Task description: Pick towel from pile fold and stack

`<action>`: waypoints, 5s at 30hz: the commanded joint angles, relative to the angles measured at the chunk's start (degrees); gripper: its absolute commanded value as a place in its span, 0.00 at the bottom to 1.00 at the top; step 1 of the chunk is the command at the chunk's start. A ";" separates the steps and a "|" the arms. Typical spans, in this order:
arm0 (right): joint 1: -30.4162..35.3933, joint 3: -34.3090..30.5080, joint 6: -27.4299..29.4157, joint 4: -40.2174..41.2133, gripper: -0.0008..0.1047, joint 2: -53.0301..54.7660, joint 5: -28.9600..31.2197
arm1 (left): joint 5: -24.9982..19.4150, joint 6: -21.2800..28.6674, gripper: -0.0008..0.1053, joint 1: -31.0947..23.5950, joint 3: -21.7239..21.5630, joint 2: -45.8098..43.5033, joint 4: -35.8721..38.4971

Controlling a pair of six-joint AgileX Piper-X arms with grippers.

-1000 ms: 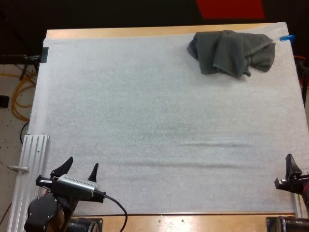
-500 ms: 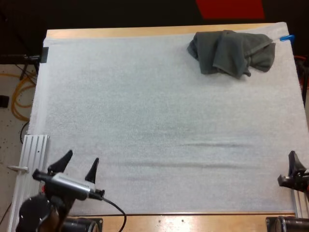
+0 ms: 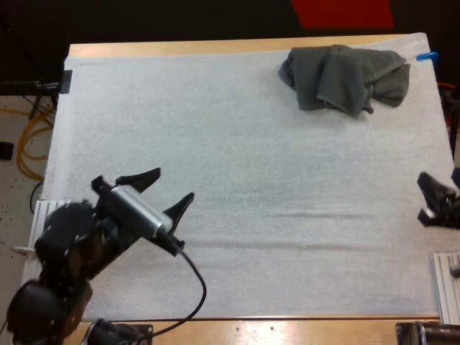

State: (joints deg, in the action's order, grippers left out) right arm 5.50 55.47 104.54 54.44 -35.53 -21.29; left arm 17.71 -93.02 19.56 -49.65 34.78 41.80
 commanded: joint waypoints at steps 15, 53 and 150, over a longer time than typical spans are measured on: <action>-8.57 10.91 -10.10 -26.14 0.67 -44.90 13.20 | 0.47 -0.58 0.59 0.72 -2.38 8.17 -2.02; -9.75 35.20 -7.15 -26.20 0.01 -54.36 10.08 | 0.47 -1.86 0.59 0.72 -2.38 8.14 -6.24; 5.01 18.98 -6.39 3.81 0.65 -51.52 5.39 | -15.44 2.00 0.56 25.38 -24.90 72.94 9.51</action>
State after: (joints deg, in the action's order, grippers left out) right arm 10.58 74.07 97.35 58.01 -88.09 -15.21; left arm 2.52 -91.29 44.75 -74.13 107.94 50.91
